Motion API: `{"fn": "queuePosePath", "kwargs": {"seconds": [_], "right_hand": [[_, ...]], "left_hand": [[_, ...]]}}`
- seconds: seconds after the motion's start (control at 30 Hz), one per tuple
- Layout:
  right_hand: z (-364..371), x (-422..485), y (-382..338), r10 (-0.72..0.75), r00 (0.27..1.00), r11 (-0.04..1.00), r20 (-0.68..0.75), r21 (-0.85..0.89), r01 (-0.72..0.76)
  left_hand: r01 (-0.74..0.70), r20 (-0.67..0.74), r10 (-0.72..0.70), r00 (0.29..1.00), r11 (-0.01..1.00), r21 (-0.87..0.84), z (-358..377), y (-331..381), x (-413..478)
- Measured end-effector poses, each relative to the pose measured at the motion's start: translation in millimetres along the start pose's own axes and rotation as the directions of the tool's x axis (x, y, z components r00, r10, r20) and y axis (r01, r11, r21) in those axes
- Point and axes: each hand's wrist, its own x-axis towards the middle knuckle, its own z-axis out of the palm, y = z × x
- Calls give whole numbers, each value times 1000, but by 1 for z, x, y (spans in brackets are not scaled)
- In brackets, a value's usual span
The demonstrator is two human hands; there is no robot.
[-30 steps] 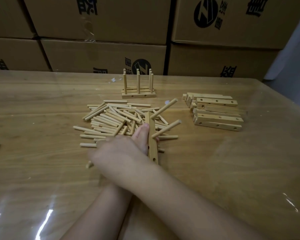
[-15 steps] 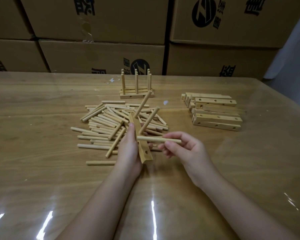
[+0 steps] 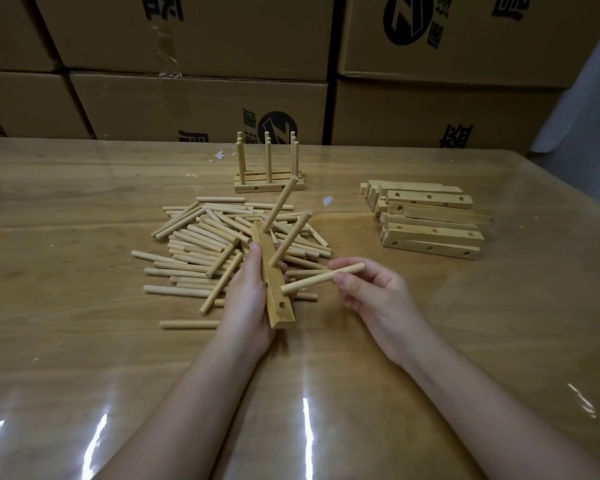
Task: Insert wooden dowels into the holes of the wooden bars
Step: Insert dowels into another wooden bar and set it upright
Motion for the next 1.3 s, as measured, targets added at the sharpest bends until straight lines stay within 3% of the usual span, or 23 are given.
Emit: {"fn": "queuePosePath", "kwargs": {"seconds": [0.3,0.37,0.43,0.5,0.6,0.67,0.73,1.03,1.3], "right_hand": [[-1,2,-2,-33,994,980,104,200,11],[2,-1,-2,-32,995,997,95,71,25],[5,-3,-1,-85,988,975,130,-194,110],[7,-6,2,-105,977,899,188,-401,174],[10,-10,10,-85,970,800,227,-565,202],[13,-12,9,-157,943,667,292,-673,320],[16,-13,6,-205,912,587,356,-700,406],[17,-16,5,-194,926,612,324,-698,372],[19,-16,4,-227,896,483,381,-755,443]], "left_hand": [[-9,27,9,1000,1000,-21,-1,-1,2],[-6,31,7,1000,999,-32,0,-1,2],[-3,38,4,999,1000,-25,-1,-1,1],[0,43,1,999,1000,-18,-3,-1,1],[-3,60,3,998,1000,-3,-4,-1,1],[1,74,1,997,999,-32,-4,1,1],[19,72,-14,997,997,-76,-4,2,1],[101,136,-74,988,974,-203,-5,3,2],[88,163,-53,985,973,-214,-7,2,4]]}}
